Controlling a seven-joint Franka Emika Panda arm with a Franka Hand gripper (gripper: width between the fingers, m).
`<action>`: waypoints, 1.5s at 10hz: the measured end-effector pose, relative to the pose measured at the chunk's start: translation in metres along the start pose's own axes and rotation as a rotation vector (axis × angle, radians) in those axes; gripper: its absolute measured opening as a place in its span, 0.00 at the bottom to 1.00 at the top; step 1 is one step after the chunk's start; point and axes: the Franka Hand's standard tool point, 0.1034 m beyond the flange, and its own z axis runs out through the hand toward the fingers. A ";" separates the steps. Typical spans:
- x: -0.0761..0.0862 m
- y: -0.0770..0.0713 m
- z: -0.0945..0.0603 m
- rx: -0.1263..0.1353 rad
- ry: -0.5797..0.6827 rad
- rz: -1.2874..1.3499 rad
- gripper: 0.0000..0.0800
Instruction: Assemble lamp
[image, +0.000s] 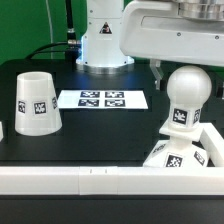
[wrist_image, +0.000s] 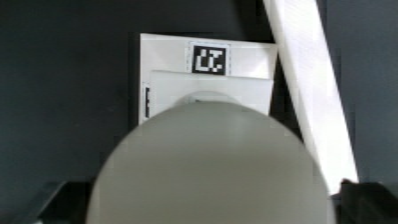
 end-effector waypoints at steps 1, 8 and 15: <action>-0.001 -0.001 -0.001 0.000 0.000 -0.008 0.86; -0.045 0.045 -0.066 0.014 0.023 -0.122 0.87; -0.068 0.091 -0.055 0.021 0.025 -0.228 0.87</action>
Offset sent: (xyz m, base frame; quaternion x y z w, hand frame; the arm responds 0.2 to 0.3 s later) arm -0.0451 0.0011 0.0526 -0.0123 -0.0181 -0.0586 0.9980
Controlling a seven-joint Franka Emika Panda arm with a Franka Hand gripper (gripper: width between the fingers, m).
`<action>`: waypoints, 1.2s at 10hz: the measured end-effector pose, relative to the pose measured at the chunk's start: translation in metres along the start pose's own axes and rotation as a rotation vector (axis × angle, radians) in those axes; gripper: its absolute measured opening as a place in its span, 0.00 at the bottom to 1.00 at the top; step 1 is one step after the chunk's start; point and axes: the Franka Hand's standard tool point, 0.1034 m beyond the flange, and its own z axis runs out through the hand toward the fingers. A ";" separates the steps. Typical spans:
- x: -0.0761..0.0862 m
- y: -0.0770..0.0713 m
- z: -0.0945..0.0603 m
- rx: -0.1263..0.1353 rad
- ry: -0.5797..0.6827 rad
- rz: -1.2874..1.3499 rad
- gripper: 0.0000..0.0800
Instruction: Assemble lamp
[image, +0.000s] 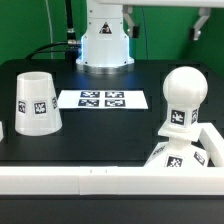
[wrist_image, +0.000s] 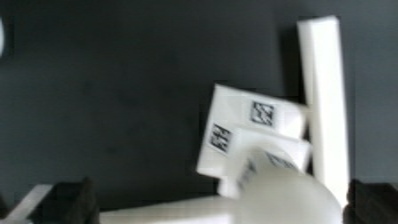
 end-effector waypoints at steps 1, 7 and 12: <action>-0.010 0.024 0.003 0.002 0.000 -0.028 0.87; -0.019 0.044 0.009 0.003 0.003 -0.099 0.87; -0.043 0.121 0.042 0.037 -0.003 -0.204 0.87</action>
Offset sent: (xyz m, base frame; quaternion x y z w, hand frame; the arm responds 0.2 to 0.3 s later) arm 0.0000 0.0000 0.0000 0.0000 0.0000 0.0000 1.0000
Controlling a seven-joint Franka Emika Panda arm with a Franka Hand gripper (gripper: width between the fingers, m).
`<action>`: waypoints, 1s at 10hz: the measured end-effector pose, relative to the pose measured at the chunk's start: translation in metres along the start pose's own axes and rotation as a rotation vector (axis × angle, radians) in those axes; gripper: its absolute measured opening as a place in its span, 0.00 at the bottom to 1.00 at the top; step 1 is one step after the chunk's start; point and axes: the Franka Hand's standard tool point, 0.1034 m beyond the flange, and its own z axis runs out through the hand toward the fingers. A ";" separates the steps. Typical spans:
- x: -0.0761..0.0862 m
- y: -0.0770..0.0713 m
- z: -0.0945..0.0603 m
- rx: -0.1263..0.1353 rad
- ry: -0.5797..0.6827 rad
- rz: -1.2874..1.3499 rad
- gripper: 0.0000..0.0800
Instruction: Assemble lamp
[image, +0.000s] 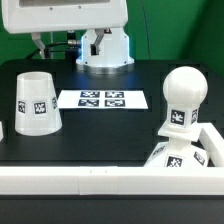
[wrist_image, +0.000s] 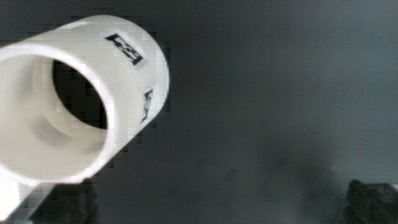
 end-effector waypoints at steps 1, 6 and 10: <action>0.000 -0.001 0.000 0.000 0.000 -0.002 0.87; -0.016 0.028 0.031 0.040 -0.028 -0.074 0.87; -0.020 0.030 0.048 0.033 -0.045 -0.071 0.87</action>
Offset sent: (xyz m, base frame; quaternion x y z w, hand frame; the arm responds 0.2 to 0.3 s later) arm -0.0023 -0.0309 -0.0259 0.0240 0.0183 -0.0518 0.9982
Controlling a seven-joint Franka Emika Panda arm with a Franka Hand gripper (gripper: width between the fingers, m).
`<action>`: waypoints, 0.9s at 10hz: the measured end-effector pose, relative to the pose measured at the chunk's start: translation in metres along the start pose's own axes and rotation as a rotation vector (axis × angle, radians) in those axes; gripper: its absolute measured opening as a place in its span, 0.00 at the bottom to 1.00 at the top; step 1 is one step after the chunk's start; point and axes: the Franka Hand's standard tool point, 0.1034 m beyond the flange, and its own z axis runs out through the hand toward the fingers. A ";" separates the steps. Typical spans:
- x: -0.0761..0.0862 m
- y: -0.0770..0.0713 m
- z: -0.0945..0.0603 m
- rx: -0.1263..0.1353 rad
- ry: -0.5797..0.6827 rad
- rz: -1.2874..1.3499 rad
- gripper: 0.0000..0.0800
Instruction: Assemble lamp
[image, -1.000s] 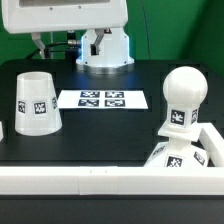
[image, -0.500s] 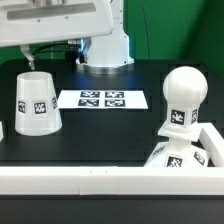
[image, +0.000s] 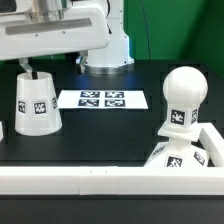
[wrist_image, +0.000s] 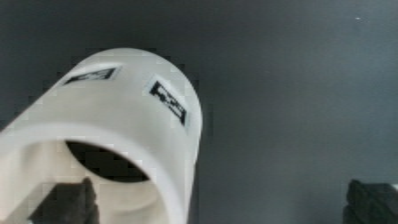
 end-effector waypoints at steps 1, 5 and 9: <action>0.000 -0.001 0.001 0.000 -0.001 -0.001 0.86; 0.000 0.000 0.001 0.000 -0.002 -0.001 0.27; 0.001 -0.003 -0.002 0.001 0.001 -0.006 0.06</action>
Offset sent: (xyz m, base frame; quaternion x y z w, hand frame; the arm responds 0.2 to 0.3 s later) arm 0.0000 -0.0022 0.0018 0.0004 -0.0010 -0.0029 1.0000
